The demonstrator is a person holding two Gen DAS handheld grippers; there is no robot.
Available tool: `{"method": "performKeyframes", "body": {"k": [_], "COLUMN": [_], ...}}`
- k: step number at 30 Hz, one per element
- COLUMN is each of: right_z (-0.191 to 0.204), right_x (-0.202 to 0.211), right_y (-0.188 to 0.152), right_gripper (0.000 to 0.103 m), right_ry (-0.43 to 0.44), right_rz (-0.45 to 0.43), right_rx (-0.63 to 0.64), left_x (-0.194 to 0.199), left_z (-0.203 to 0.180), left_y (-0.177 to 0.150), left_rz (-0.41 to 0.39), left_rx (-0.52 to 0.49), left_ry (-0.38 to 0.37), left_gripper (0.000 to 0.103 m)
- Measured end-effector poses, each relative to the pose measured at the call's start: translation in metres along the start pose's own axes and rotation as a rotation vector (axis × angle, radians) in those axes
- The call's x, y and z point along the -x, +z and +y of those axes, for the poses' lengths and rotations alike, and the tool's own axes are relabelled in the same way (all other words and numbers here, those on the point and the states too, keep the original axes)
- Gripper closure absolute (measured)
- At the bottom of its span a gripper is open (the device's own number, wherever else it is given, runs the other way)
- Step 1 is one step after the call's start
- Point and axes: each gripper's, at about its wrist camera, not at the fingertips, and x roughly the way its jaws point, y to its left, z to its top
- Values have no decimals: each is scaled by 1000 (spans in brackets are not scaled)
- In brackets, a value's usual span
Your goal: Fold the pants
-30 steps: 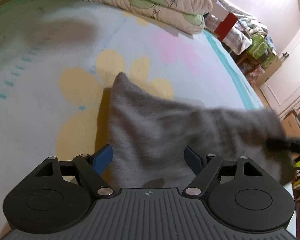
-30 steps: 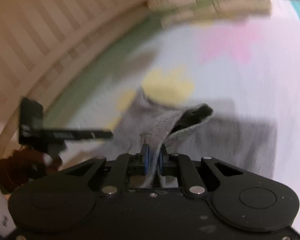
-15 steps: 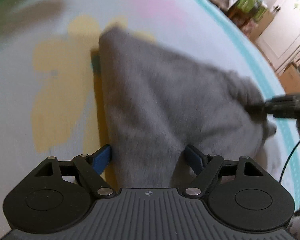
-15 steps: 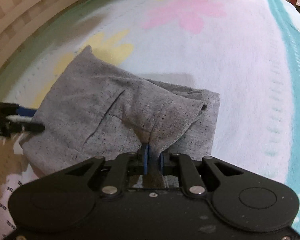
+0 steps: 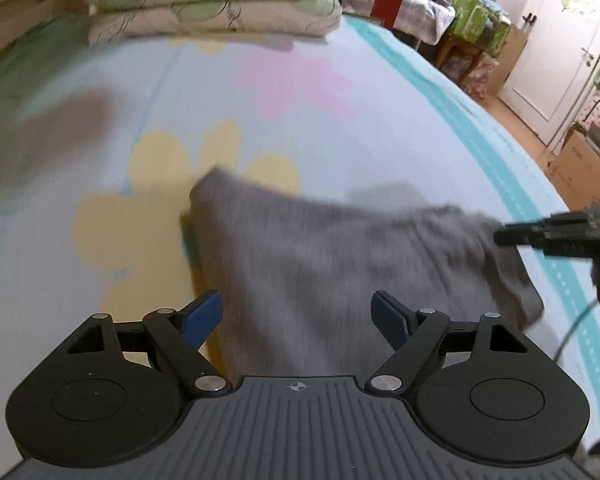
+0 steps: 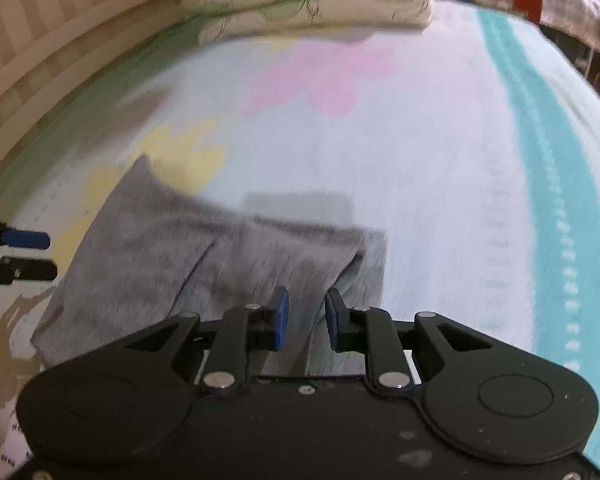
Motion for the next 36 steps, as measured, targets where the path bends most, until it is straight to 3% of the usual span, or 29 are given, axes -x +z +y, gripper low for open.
{"method": "performKeyframes", "body": {"k": [4,10,15,18,22,25,30,32,34,36], "right_z": [7,17,8,3,5,9,-1,-3,-6,-8], "right_x": [-3,-11,-27,-36,-47,-52,-50,-43,-33,-15], "right_y": [9,10,10,12,15,17,12,13,14,14], "right_gripper": [79,78,78,78,78,78,77,73,70,69], "right_ry": [4,-11,-9,27,65,57,29,-12,-62,-46], "right_rz": [-28,-22,29,43,28,14,21,19,-1,-60], "right_rx": [48,104,54,27,54,94,52,54,43,32], "left_x": [-31,-62,-78,-75,-70,-68,-68,-58,-42,-26], "left_z": [-4,19,47,59,65,69,67,64,57,45], "left_y": [22,37,33,25,20,18,24,26,24,19], "left_rz": [-22,-10,27,29,21,22,23,1,-30,-46], "left_rx": [-25,87,162,211,200,208,174,183,181,166], "left_ry": [34,94,159,162,203,215,234,238,208,152], "left_gripper": [22,22,22,22,20,16,16,17,17,17]}}
